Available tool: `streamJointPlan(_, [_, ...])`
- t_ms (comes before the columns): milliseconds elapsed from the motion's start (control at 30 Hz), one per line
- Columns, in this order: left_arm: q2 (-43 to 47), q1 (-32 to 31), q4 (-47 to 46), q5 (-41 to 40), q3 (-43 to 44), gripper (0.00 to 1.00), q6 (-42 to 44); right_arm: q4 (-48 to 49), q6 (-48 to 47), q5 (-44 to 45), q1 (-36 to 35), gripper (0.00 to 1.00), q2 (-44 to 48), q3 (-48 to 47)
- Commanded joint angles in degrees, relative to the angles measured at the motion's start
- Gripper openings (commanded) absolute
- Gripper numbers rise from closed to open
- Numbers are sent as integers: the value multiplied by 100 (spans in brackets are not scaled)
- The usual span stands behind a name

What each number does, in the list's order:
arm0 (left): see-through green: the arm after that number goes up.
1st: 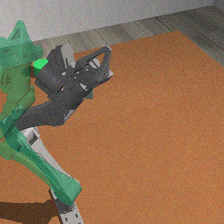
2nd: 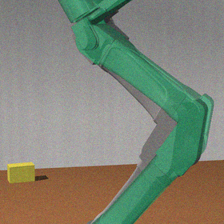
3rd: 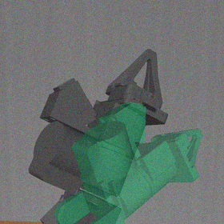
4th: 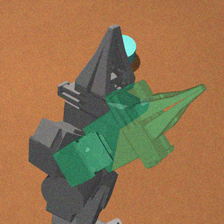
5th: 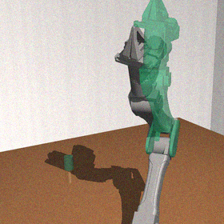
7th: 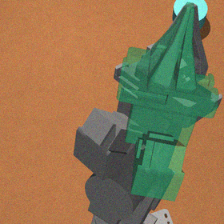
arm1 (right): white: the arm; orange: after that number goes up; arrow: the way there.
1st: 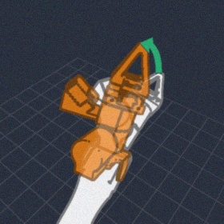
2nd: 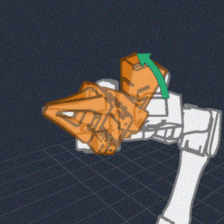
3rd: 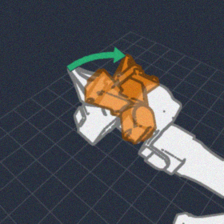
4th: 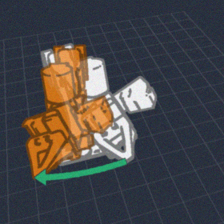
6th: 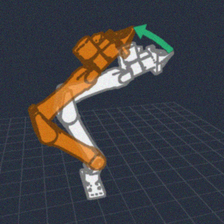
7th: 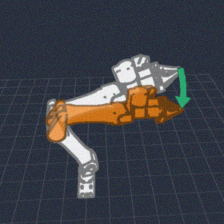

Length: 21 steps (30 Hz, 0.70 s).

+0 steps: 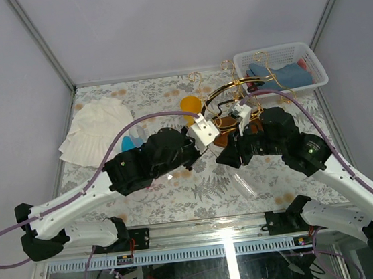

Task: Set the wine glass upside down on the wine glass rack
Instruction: Turn the wine glass upside down at the wine rack.

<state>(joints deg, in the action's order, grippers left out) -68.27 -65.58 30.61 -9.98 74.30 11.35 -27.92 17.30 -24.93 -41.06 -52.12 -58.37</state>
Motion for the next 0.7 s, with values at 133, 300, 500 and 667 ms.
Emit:
streamJointPlan(133, [130,-31,-257,-32,-28,0,82,415,-233,-246,-60,31,60,117])
streamJointPlan(300, [171,-31,-292,-159,-59,0,71,574,-253,-381,-60,13,107,242])
streamJointPlan(500, [240,-33,-381,-263,-94,0,-20,766,-236,-191,-53,0,233,302])
streamJointPlan(667, [404,-24,-536,-316,-187,19,-123,988,-199,190,-57,0,414,374])
